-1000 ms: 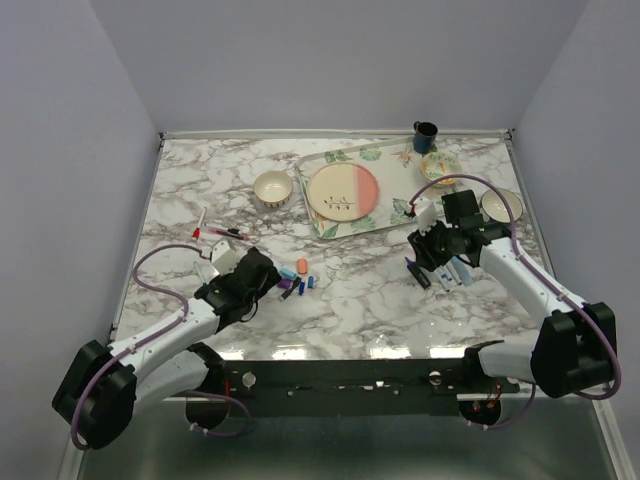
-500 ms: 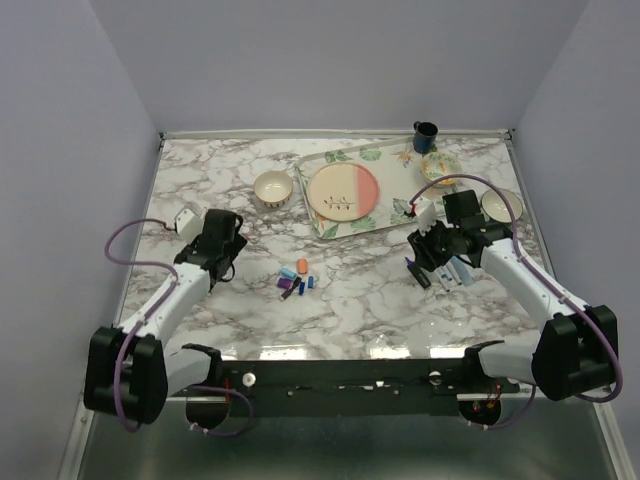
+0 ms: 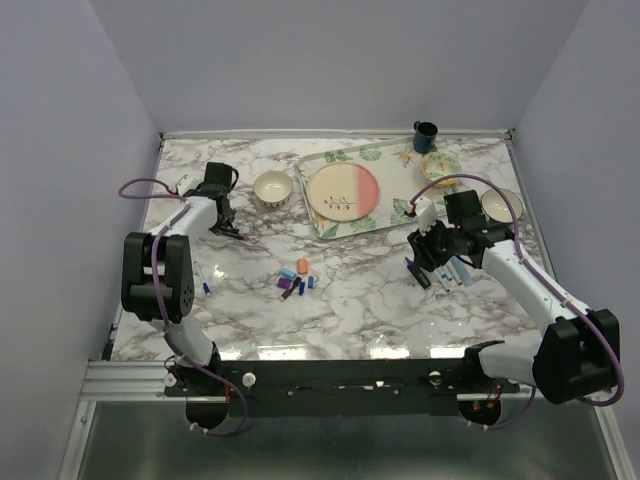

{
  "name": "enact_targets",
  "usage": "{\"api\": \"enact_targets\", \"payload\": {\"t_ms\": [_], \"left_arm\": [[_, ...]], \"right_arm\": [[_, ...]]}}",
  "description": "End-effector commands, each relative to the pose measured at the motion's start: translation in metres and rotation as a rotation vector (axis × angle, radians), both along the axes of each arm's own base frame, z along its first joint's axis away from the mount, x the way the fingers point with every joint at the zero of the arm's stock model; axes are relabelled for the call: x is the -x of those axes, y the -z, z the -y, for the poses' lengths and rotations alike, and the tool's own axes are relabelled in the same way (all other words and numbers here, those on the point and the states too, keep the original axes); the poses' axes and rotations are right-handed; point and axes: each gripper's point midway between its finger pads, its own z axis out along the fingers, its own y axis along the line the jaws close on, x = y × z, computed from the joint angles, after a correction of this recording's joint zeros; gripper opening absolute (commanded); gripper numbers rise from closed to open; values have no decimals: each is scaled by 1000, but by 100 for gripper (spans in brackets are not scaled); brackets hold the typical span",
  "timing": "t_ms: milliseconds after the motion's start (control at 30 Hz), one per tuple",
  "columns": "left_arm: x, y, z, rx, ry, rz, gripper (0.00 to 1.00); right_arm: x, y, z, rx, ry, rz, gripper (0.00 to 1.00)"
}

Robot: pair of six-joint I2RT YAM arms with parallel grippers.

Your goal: Open the pen caps

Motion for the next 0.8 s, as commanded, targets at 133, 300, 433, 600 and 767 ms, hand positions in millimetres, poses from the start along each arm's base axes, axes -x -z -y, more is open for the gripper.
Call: {"api": "enact_targets", "payload": {"t_ms": [133,300,433,600,767], "left_arm": [[-23,-1,3,22,21,-36,26],[-24,6,3,26,11,-43,34],[-27,10,1,24,7,-53,34],[-28,14,0,24,6,-69,33],[-25,19,-1,22,2,-81,34]], "right_arm": [[3,-5,-2,-17,-26,2,52],[4,-4,-2,-14,-25,-1,52],[4,-3,-1,-14,-24,-4,52],[4,-3,-1,-12,-22,-3,52],[3,-3,-1,-11,-22,-2,52]]}}
